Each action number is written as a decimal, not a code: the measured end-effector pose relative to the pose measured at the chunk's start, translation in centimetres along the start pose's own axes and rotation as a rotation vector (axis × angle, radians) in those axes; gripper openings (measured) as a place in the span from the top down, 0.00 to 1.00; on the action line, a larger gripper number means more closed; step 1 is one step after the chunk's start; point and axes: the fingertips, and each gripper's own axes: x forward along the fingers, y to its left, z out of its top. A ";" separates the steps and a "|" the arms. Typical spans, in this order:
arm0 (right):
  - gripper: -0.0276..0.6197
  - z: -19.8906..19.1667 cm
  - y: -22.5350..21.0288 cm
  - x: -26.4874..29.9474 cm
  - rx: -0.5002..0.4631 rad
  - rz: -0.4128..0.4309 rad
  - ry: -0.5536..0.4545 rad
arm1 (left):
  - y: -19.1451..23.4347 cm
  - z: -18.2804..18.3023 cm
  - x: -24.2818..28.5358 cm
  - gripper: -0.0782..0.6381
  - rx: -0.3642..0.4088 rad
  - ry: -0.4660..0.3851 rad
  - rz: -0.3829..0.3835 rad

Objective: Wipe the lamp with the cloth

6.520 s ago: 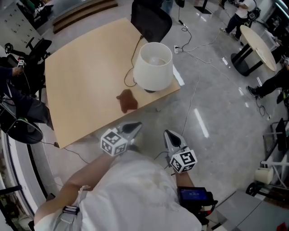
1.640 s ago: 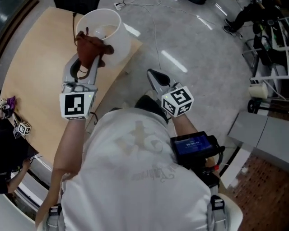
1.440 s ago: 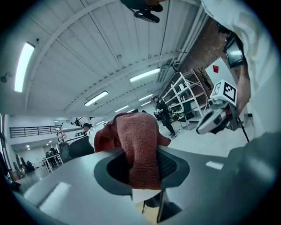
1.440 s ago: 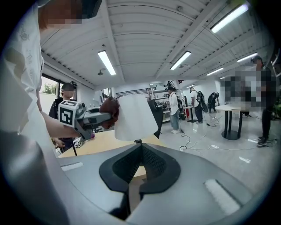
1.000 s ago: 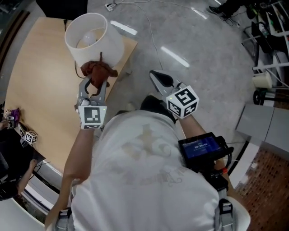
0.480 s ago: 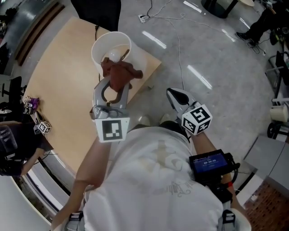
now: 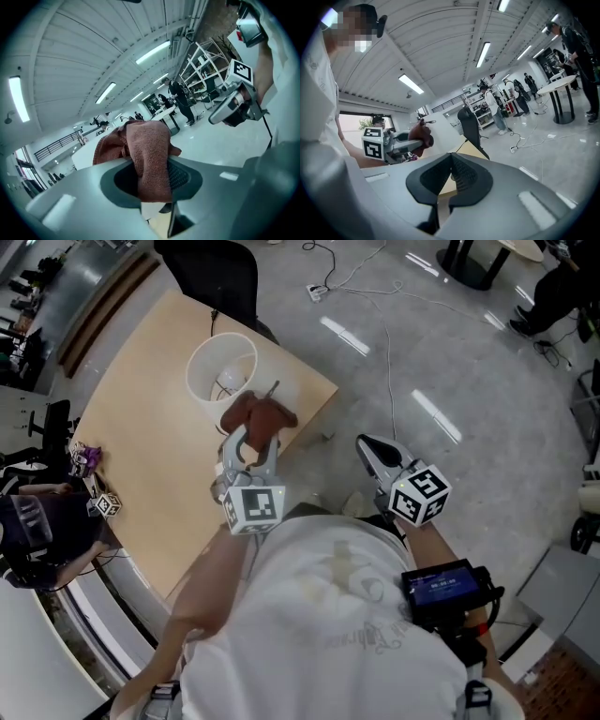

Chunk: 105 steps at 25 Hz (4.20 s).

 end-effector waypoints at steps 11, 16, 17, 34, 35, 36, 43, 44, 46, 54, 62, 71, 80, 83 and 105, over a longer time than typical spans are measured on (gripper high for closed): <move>0.94 -1.8 -0.4 -0.4 0.044 0.031 -0.005 | -4.3 -2.6 -0.9 0.72 -0.022 0.107 -0.152; 0.94 -1.7 -0.8 -0.7 0.064 0.035 -0.034 | 0.6 5.3 -2.3 0.72 0.116 0.010 -0.039; 0.94 -1.7 -0.9 -0.7 0.067 0.036 -0.039 | 1.6 6.5 -2.3 0.72 0.136 0.005 -0.012; 0.94 -3.3 -2.0 -2.2 0.128 0.003 -0.059 | -4.8 -2.5 2.6 0.72 0.083 0.318 -0.181; 0.94 -3.4 -2.0 -2.2 0.127 0.004 -0.055 | -5.1 -2.1 2.4 0.72 0.065 0.302 -0.186; 0.94 -3.4 -2.1 -2.3 0.124 0.005 -0.052 | -5.1 -1.1 2.1 0.72 0.053 0.274 -0.178; 0.94 -1.8 -2.4 -3.3 0.098 0.021 -0.052 | 0.1 11.2 -0.3 0.72 0.056 0.076 -0.173; 0.94 -1.7 -2.2 -3.3 0.097 0.026 -0.056 | 1.1 12.2 -0.7 0.72 0.086 0.074 -0.188; 0.94 -1.7 -1.9 -3.1 0.100 0.039 -0.063 | 2.9 13.2 -1.2 0.72 0.163 0.096 -0.232; 0.94 -2.0 -1.9 -4.0 0.123 0.028 -0.085 | 4.8 11.0 0.8 0.71 0.520 0.320 -0.625; 0.94 -3.8 -4.5 -6.4 0.094 -0.111 -0.064 | 5.8 11.2 5.0 0.70 0.604 0.303 -0.970; 0.94 -1.9 -6.4 -5.9 0.024 -0.232 -0.037 | 2.9 9.4 7.4 0.71 0.848 0.413 -1.319; 0.94 -1.5 -7.5 -4.8 0.044 -0.353 -0.047 | -1.1 3.7 11.2 0.71 1.015 0.459 -1.515; 0.94 -2.0 -7.2 -4.4 0.057 -0.408 -0.053 | -2.0 0.8 12.2 0.71 1.091 0.450 -1.546; 0.94 -0.4 -6.9 -2.3 0.075 -0.489 -0.072 | 8.3 6.8 13.1 0.71 0.333 0.188 -1.701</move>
